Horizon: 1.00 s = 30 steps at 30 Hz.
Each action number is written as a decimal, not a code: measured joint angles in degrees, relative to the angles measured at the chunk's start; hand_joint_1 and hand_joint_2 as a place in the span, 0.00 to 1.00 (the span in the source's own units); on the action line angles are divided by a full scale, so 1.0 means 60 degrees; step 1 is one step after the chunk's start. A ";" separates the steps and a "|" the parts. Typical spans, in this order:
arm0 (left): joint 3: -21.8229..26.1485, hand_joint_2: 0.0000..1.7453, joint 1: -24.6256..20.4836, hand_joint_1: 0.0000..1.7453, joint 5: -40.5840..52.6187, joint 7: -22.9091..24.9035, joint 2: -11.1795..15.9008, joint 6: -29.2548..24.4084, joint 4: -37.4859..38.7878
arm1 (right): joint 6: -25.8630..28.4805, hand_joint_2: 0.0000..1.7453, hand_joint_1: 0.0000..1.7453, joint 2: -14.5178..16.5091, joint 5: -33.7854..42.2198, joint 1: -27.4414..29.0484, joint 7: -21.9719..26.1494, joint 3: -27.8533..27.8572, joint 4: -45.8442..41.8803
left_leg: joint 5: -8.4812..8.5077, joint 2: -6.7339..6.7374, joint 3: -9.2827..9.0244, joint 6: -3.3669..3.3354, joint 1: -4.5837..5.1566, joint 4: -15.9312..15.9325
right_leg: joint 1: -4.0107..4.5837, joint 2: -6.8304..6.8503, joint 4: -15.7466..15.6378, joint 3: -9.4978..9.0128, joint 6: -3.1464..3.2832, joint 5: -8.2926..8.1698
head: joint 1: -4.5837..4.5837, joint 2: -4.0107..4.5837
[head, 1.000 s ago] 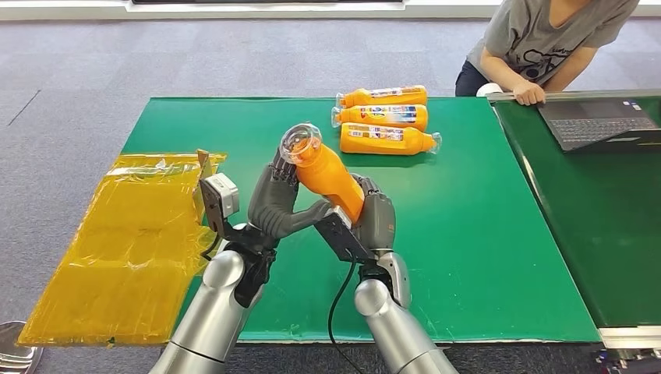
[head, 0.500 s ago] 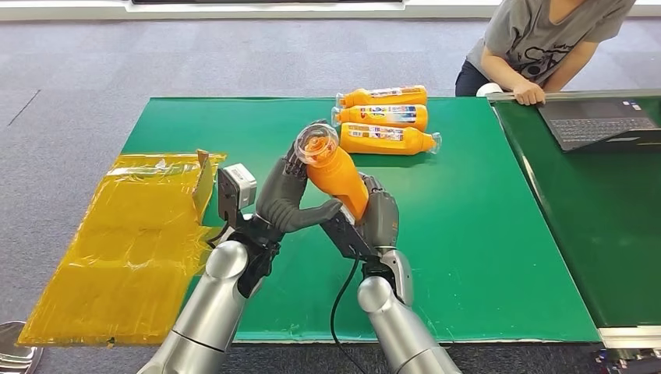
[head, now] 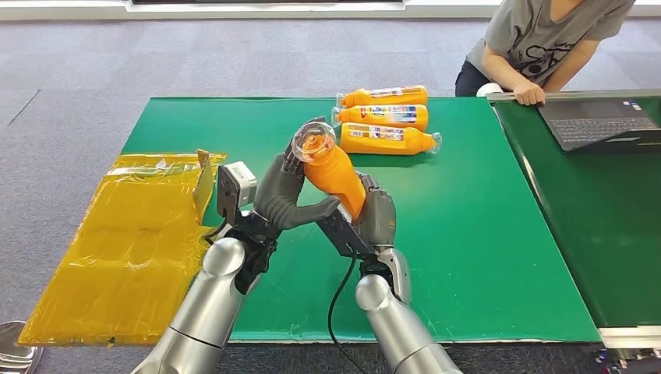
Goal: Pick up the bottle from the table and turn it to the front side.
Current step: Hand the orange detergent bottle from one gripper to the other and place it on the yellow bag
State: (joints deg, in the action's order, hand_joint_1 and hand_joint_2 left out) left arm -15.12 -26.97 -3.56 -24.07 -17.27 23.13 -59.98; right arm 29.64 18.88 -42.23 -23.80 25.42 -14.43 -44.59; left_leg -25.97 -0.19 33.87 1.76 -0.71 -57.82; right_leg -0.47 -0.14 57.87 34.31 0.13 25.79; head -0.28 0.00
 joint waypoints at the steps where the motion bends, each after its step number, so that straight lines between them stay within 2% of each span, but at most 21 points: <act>1: 0.0000 1.00 -0.0004 0.00 0.0000 0.0011 0.0001 -0.0019 0.0002 | -0.0001 1.00 1.00 0.0000 -0.0005 -0.0007 0.0003 0.0000 0.0011 | 0.0000 0.0000 0.0000 0.0000 0.0000 0.0000 | 0.0000 0.0000 0.0000 0.0000 0.0000 0.0000 | 0.0000 0.0000; 16: 0.0000 1.00 -0.0683 0.00 0.0404 0.0488 0.0025 -0.0664 0.0506 | -0.0043 1.00 1.00 0.0101 -0.0057 -0.0192 0.0075 -0.0002 0.0456 | 0.0003 0.0000 0.0000 0.0002 0.0000 0.0000 | 0.0000 0.0000 0.0001 0.0000 0.0001 0.0000 | 0.0000 0.0000; 30: -0.0005 1.00 -0.1099 0.00 0.0688 0.0751 0.0025 -0.0731 0.1048 | -0.0033 1.00 1.00 0.0102 0.0008 -0.0198 0.0142 -0.0011 0.0656 | 0.0004 0.0000 -0.0001 0.0003 -0.0001 0.0000 | 0.0001 0.0000 0.0001 0.0001 0.0001 -0.0001 | 0.0000 0.0000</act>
State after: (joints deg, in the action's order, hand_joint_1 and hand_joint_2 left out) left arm -15.15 -33.56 0.56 -19.57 -17.12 18.74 -53.69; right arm 29.44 19.50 -42.18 -24.99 26.27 -14.49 -40.66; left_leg -25.95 -0.19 33.87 1.77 -0.71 -57.82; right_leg -0.46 -0.14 57.87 34.32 0.14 25.79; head -0.28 0.00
